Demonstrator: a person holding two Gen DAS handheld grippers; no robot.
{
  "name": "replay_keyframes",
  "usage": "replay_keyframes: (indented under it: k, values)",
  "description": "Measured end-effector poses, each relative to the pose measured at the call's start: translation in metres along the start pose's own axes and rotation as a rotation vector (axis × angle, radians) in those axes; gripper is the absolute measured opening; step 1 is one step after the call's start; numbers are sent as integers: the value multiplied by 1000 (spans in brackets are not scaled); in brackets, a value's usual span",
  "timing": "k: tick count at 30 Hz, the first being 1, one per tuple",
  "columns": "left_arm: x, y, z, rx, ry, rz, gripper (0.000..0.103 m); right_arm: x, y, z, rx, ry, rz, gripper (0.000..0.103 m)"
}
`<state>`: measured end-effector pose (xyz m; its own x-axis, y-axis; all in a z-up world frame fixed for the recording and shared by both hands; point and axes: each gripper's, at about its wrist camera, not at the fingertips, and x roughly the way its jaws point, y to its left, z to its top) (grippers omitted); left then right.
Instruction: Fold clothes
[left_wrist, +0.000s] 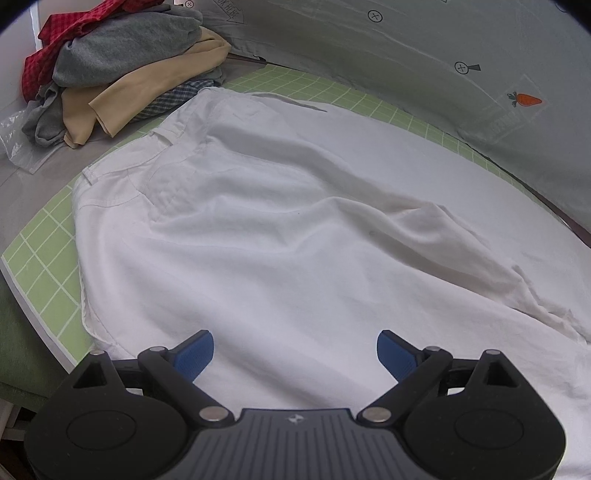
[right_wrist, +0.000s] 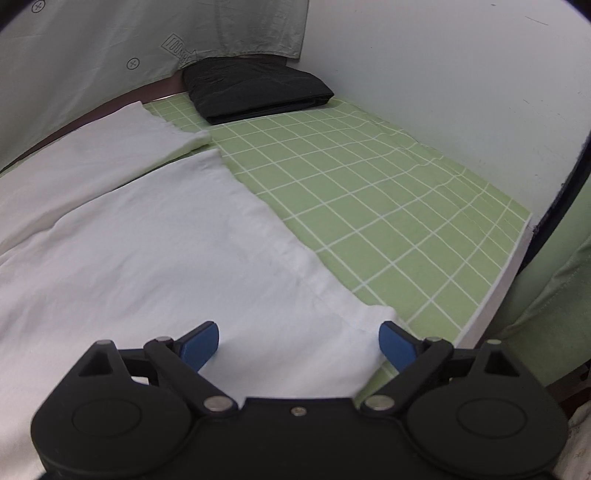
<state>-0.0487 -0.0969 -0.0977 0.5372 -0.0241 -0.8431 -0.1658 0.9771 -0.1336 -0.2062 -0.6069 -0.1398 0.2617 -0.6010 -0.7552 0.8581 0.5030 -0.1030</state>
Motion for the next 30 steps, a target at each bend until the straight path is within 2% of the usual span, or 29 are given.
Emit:
replay_keyframes:
  k: [6, 15, 24, 30]
  values:
    - [-1, -6, -3, 11, 6, 2, 95, 9, -13, -8, 49, 10, -27, 98]
    - [-3, 8, -4, -22, 8, 12, 95, 11, -7, -12, 65, 25, 37, 98]
    - [-3, 65, 13, -148, -17, 69, 95, 8, -4, -19, 185, 69, 102, 98]
    - [6, 118, 29, -292, -16, 134, 95, 2, 10, -24, 215, 84, 116, 98]
